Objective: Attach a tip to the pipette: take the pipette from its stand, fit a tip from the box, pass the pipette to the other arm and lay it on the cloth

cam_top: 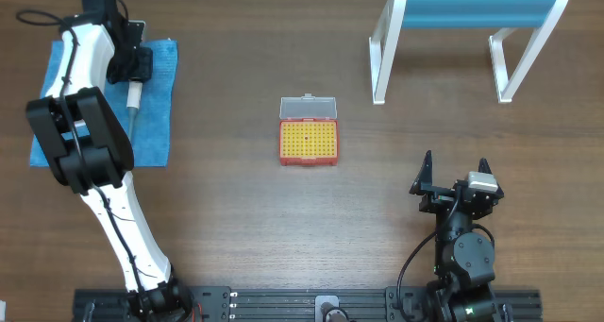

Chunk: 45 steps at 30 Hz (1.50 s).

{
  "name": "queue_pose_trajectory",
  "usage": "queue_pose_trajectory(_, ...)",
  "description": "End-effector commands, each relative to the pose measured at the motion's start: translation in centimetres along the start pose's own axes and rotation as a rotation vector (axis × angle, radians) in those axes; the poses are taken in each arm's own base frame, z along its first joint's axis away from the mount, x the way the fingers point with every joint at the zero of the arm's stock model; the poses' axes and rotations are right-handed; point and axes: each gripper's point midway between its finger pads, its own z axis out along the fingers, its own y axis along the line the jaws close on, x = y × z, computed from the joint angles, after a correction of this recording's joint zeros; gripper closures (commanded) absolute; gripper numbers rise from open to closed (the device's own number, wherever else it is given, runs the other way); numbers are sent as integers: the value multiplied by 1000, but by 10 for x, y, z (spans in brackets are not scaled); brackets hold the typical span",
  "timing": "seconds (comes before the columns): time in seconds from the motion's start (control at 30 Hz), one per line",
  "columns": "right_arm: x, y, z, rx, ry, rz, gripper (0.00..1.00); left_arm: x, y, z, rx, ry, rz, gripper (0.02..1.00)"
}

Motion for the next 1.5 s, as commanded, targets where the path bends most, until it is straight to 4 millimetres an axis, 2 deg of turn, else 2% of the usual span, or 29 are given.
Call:
queue_pose_trajectory(0.03,2,0,0,4,5,-13,34,-4,3,3,-5,-7,-16,619)
queue_pose_trajectory(0.13,2,0,0,3,5,-13,34,-3,1,3,0,-1,-16,511)
queue_pose_trajectory(0.17,2,0,0,4,5,-13,34,-2,0,2,5,1,-16,406)
queue_pose_trajectory(0.23,2,0,0,4,5,-13,34,-2,-3,1,21,2,-15,270)
queue_pose_trajectory(0.3,2,0,0,3,5,-13,34,-4,-7,-5,45,-11,-16,23)
queue_pose_trajectory(0.47,2,0,0,4,5,-13,34,-19,-17,-46,111,-64,-13,23)
queue_pose_trajectory(0.63,2,0,0,4,5,-13,34,-42,-15,-144,56,-165,15,20)
queue_pose_trajectory(0.73,2,0,0,4,5,-13,34,-50,-19,-232,-9,-303,33,20)
queue_pose_trajectory(0.8,2,0,0,3,5,-13,34,-40,-33,-285,-13,-391,57,20)
queue_pose_trajectory(0.83,2,0,0,4,5,-13,34,-28,-39,-325,-19,-464,53,20)
queue_pose_trajectory(0.87,2,0,0,3,5,-13,34,-19,-42,-356,-26,-529,37,20)
queue_pose_trajectory(0.97,2,0,0,4,5,-13,34,14,-50,-436,-29,-709,20,20)
queue_pose_trajectory(1.03,2,0,0,3,5,-13,34,39,-66,-480,22,-819,38,20)
queue_pose_trajectory(1.07,2,0,0,3,5,-13,34,53,-73,-496,40,-858,52,20)
queue_pose_trajectory(1.17,2,0,0,3,5,-13,34,95,-88,-515,67,-926,77,20)
queue_pose_trajectory(1.27,2,0,0,3,5,-13,34,143,-87,-509,3,-982,58,23)
queue_pose_trajectory(1.37,2,0,0,4,5,-13,31,190,-94,-487,-14,-1016,56,20)
queue_pose_trajectory(1.43,2,0,0,4,5,-13,34,226,-99,-454,-19,-976,46,20)
queue_pose_trajectory(1.5,2,0,0,4,5,-13,34,248,-103,-433,-15,-960,45,20)
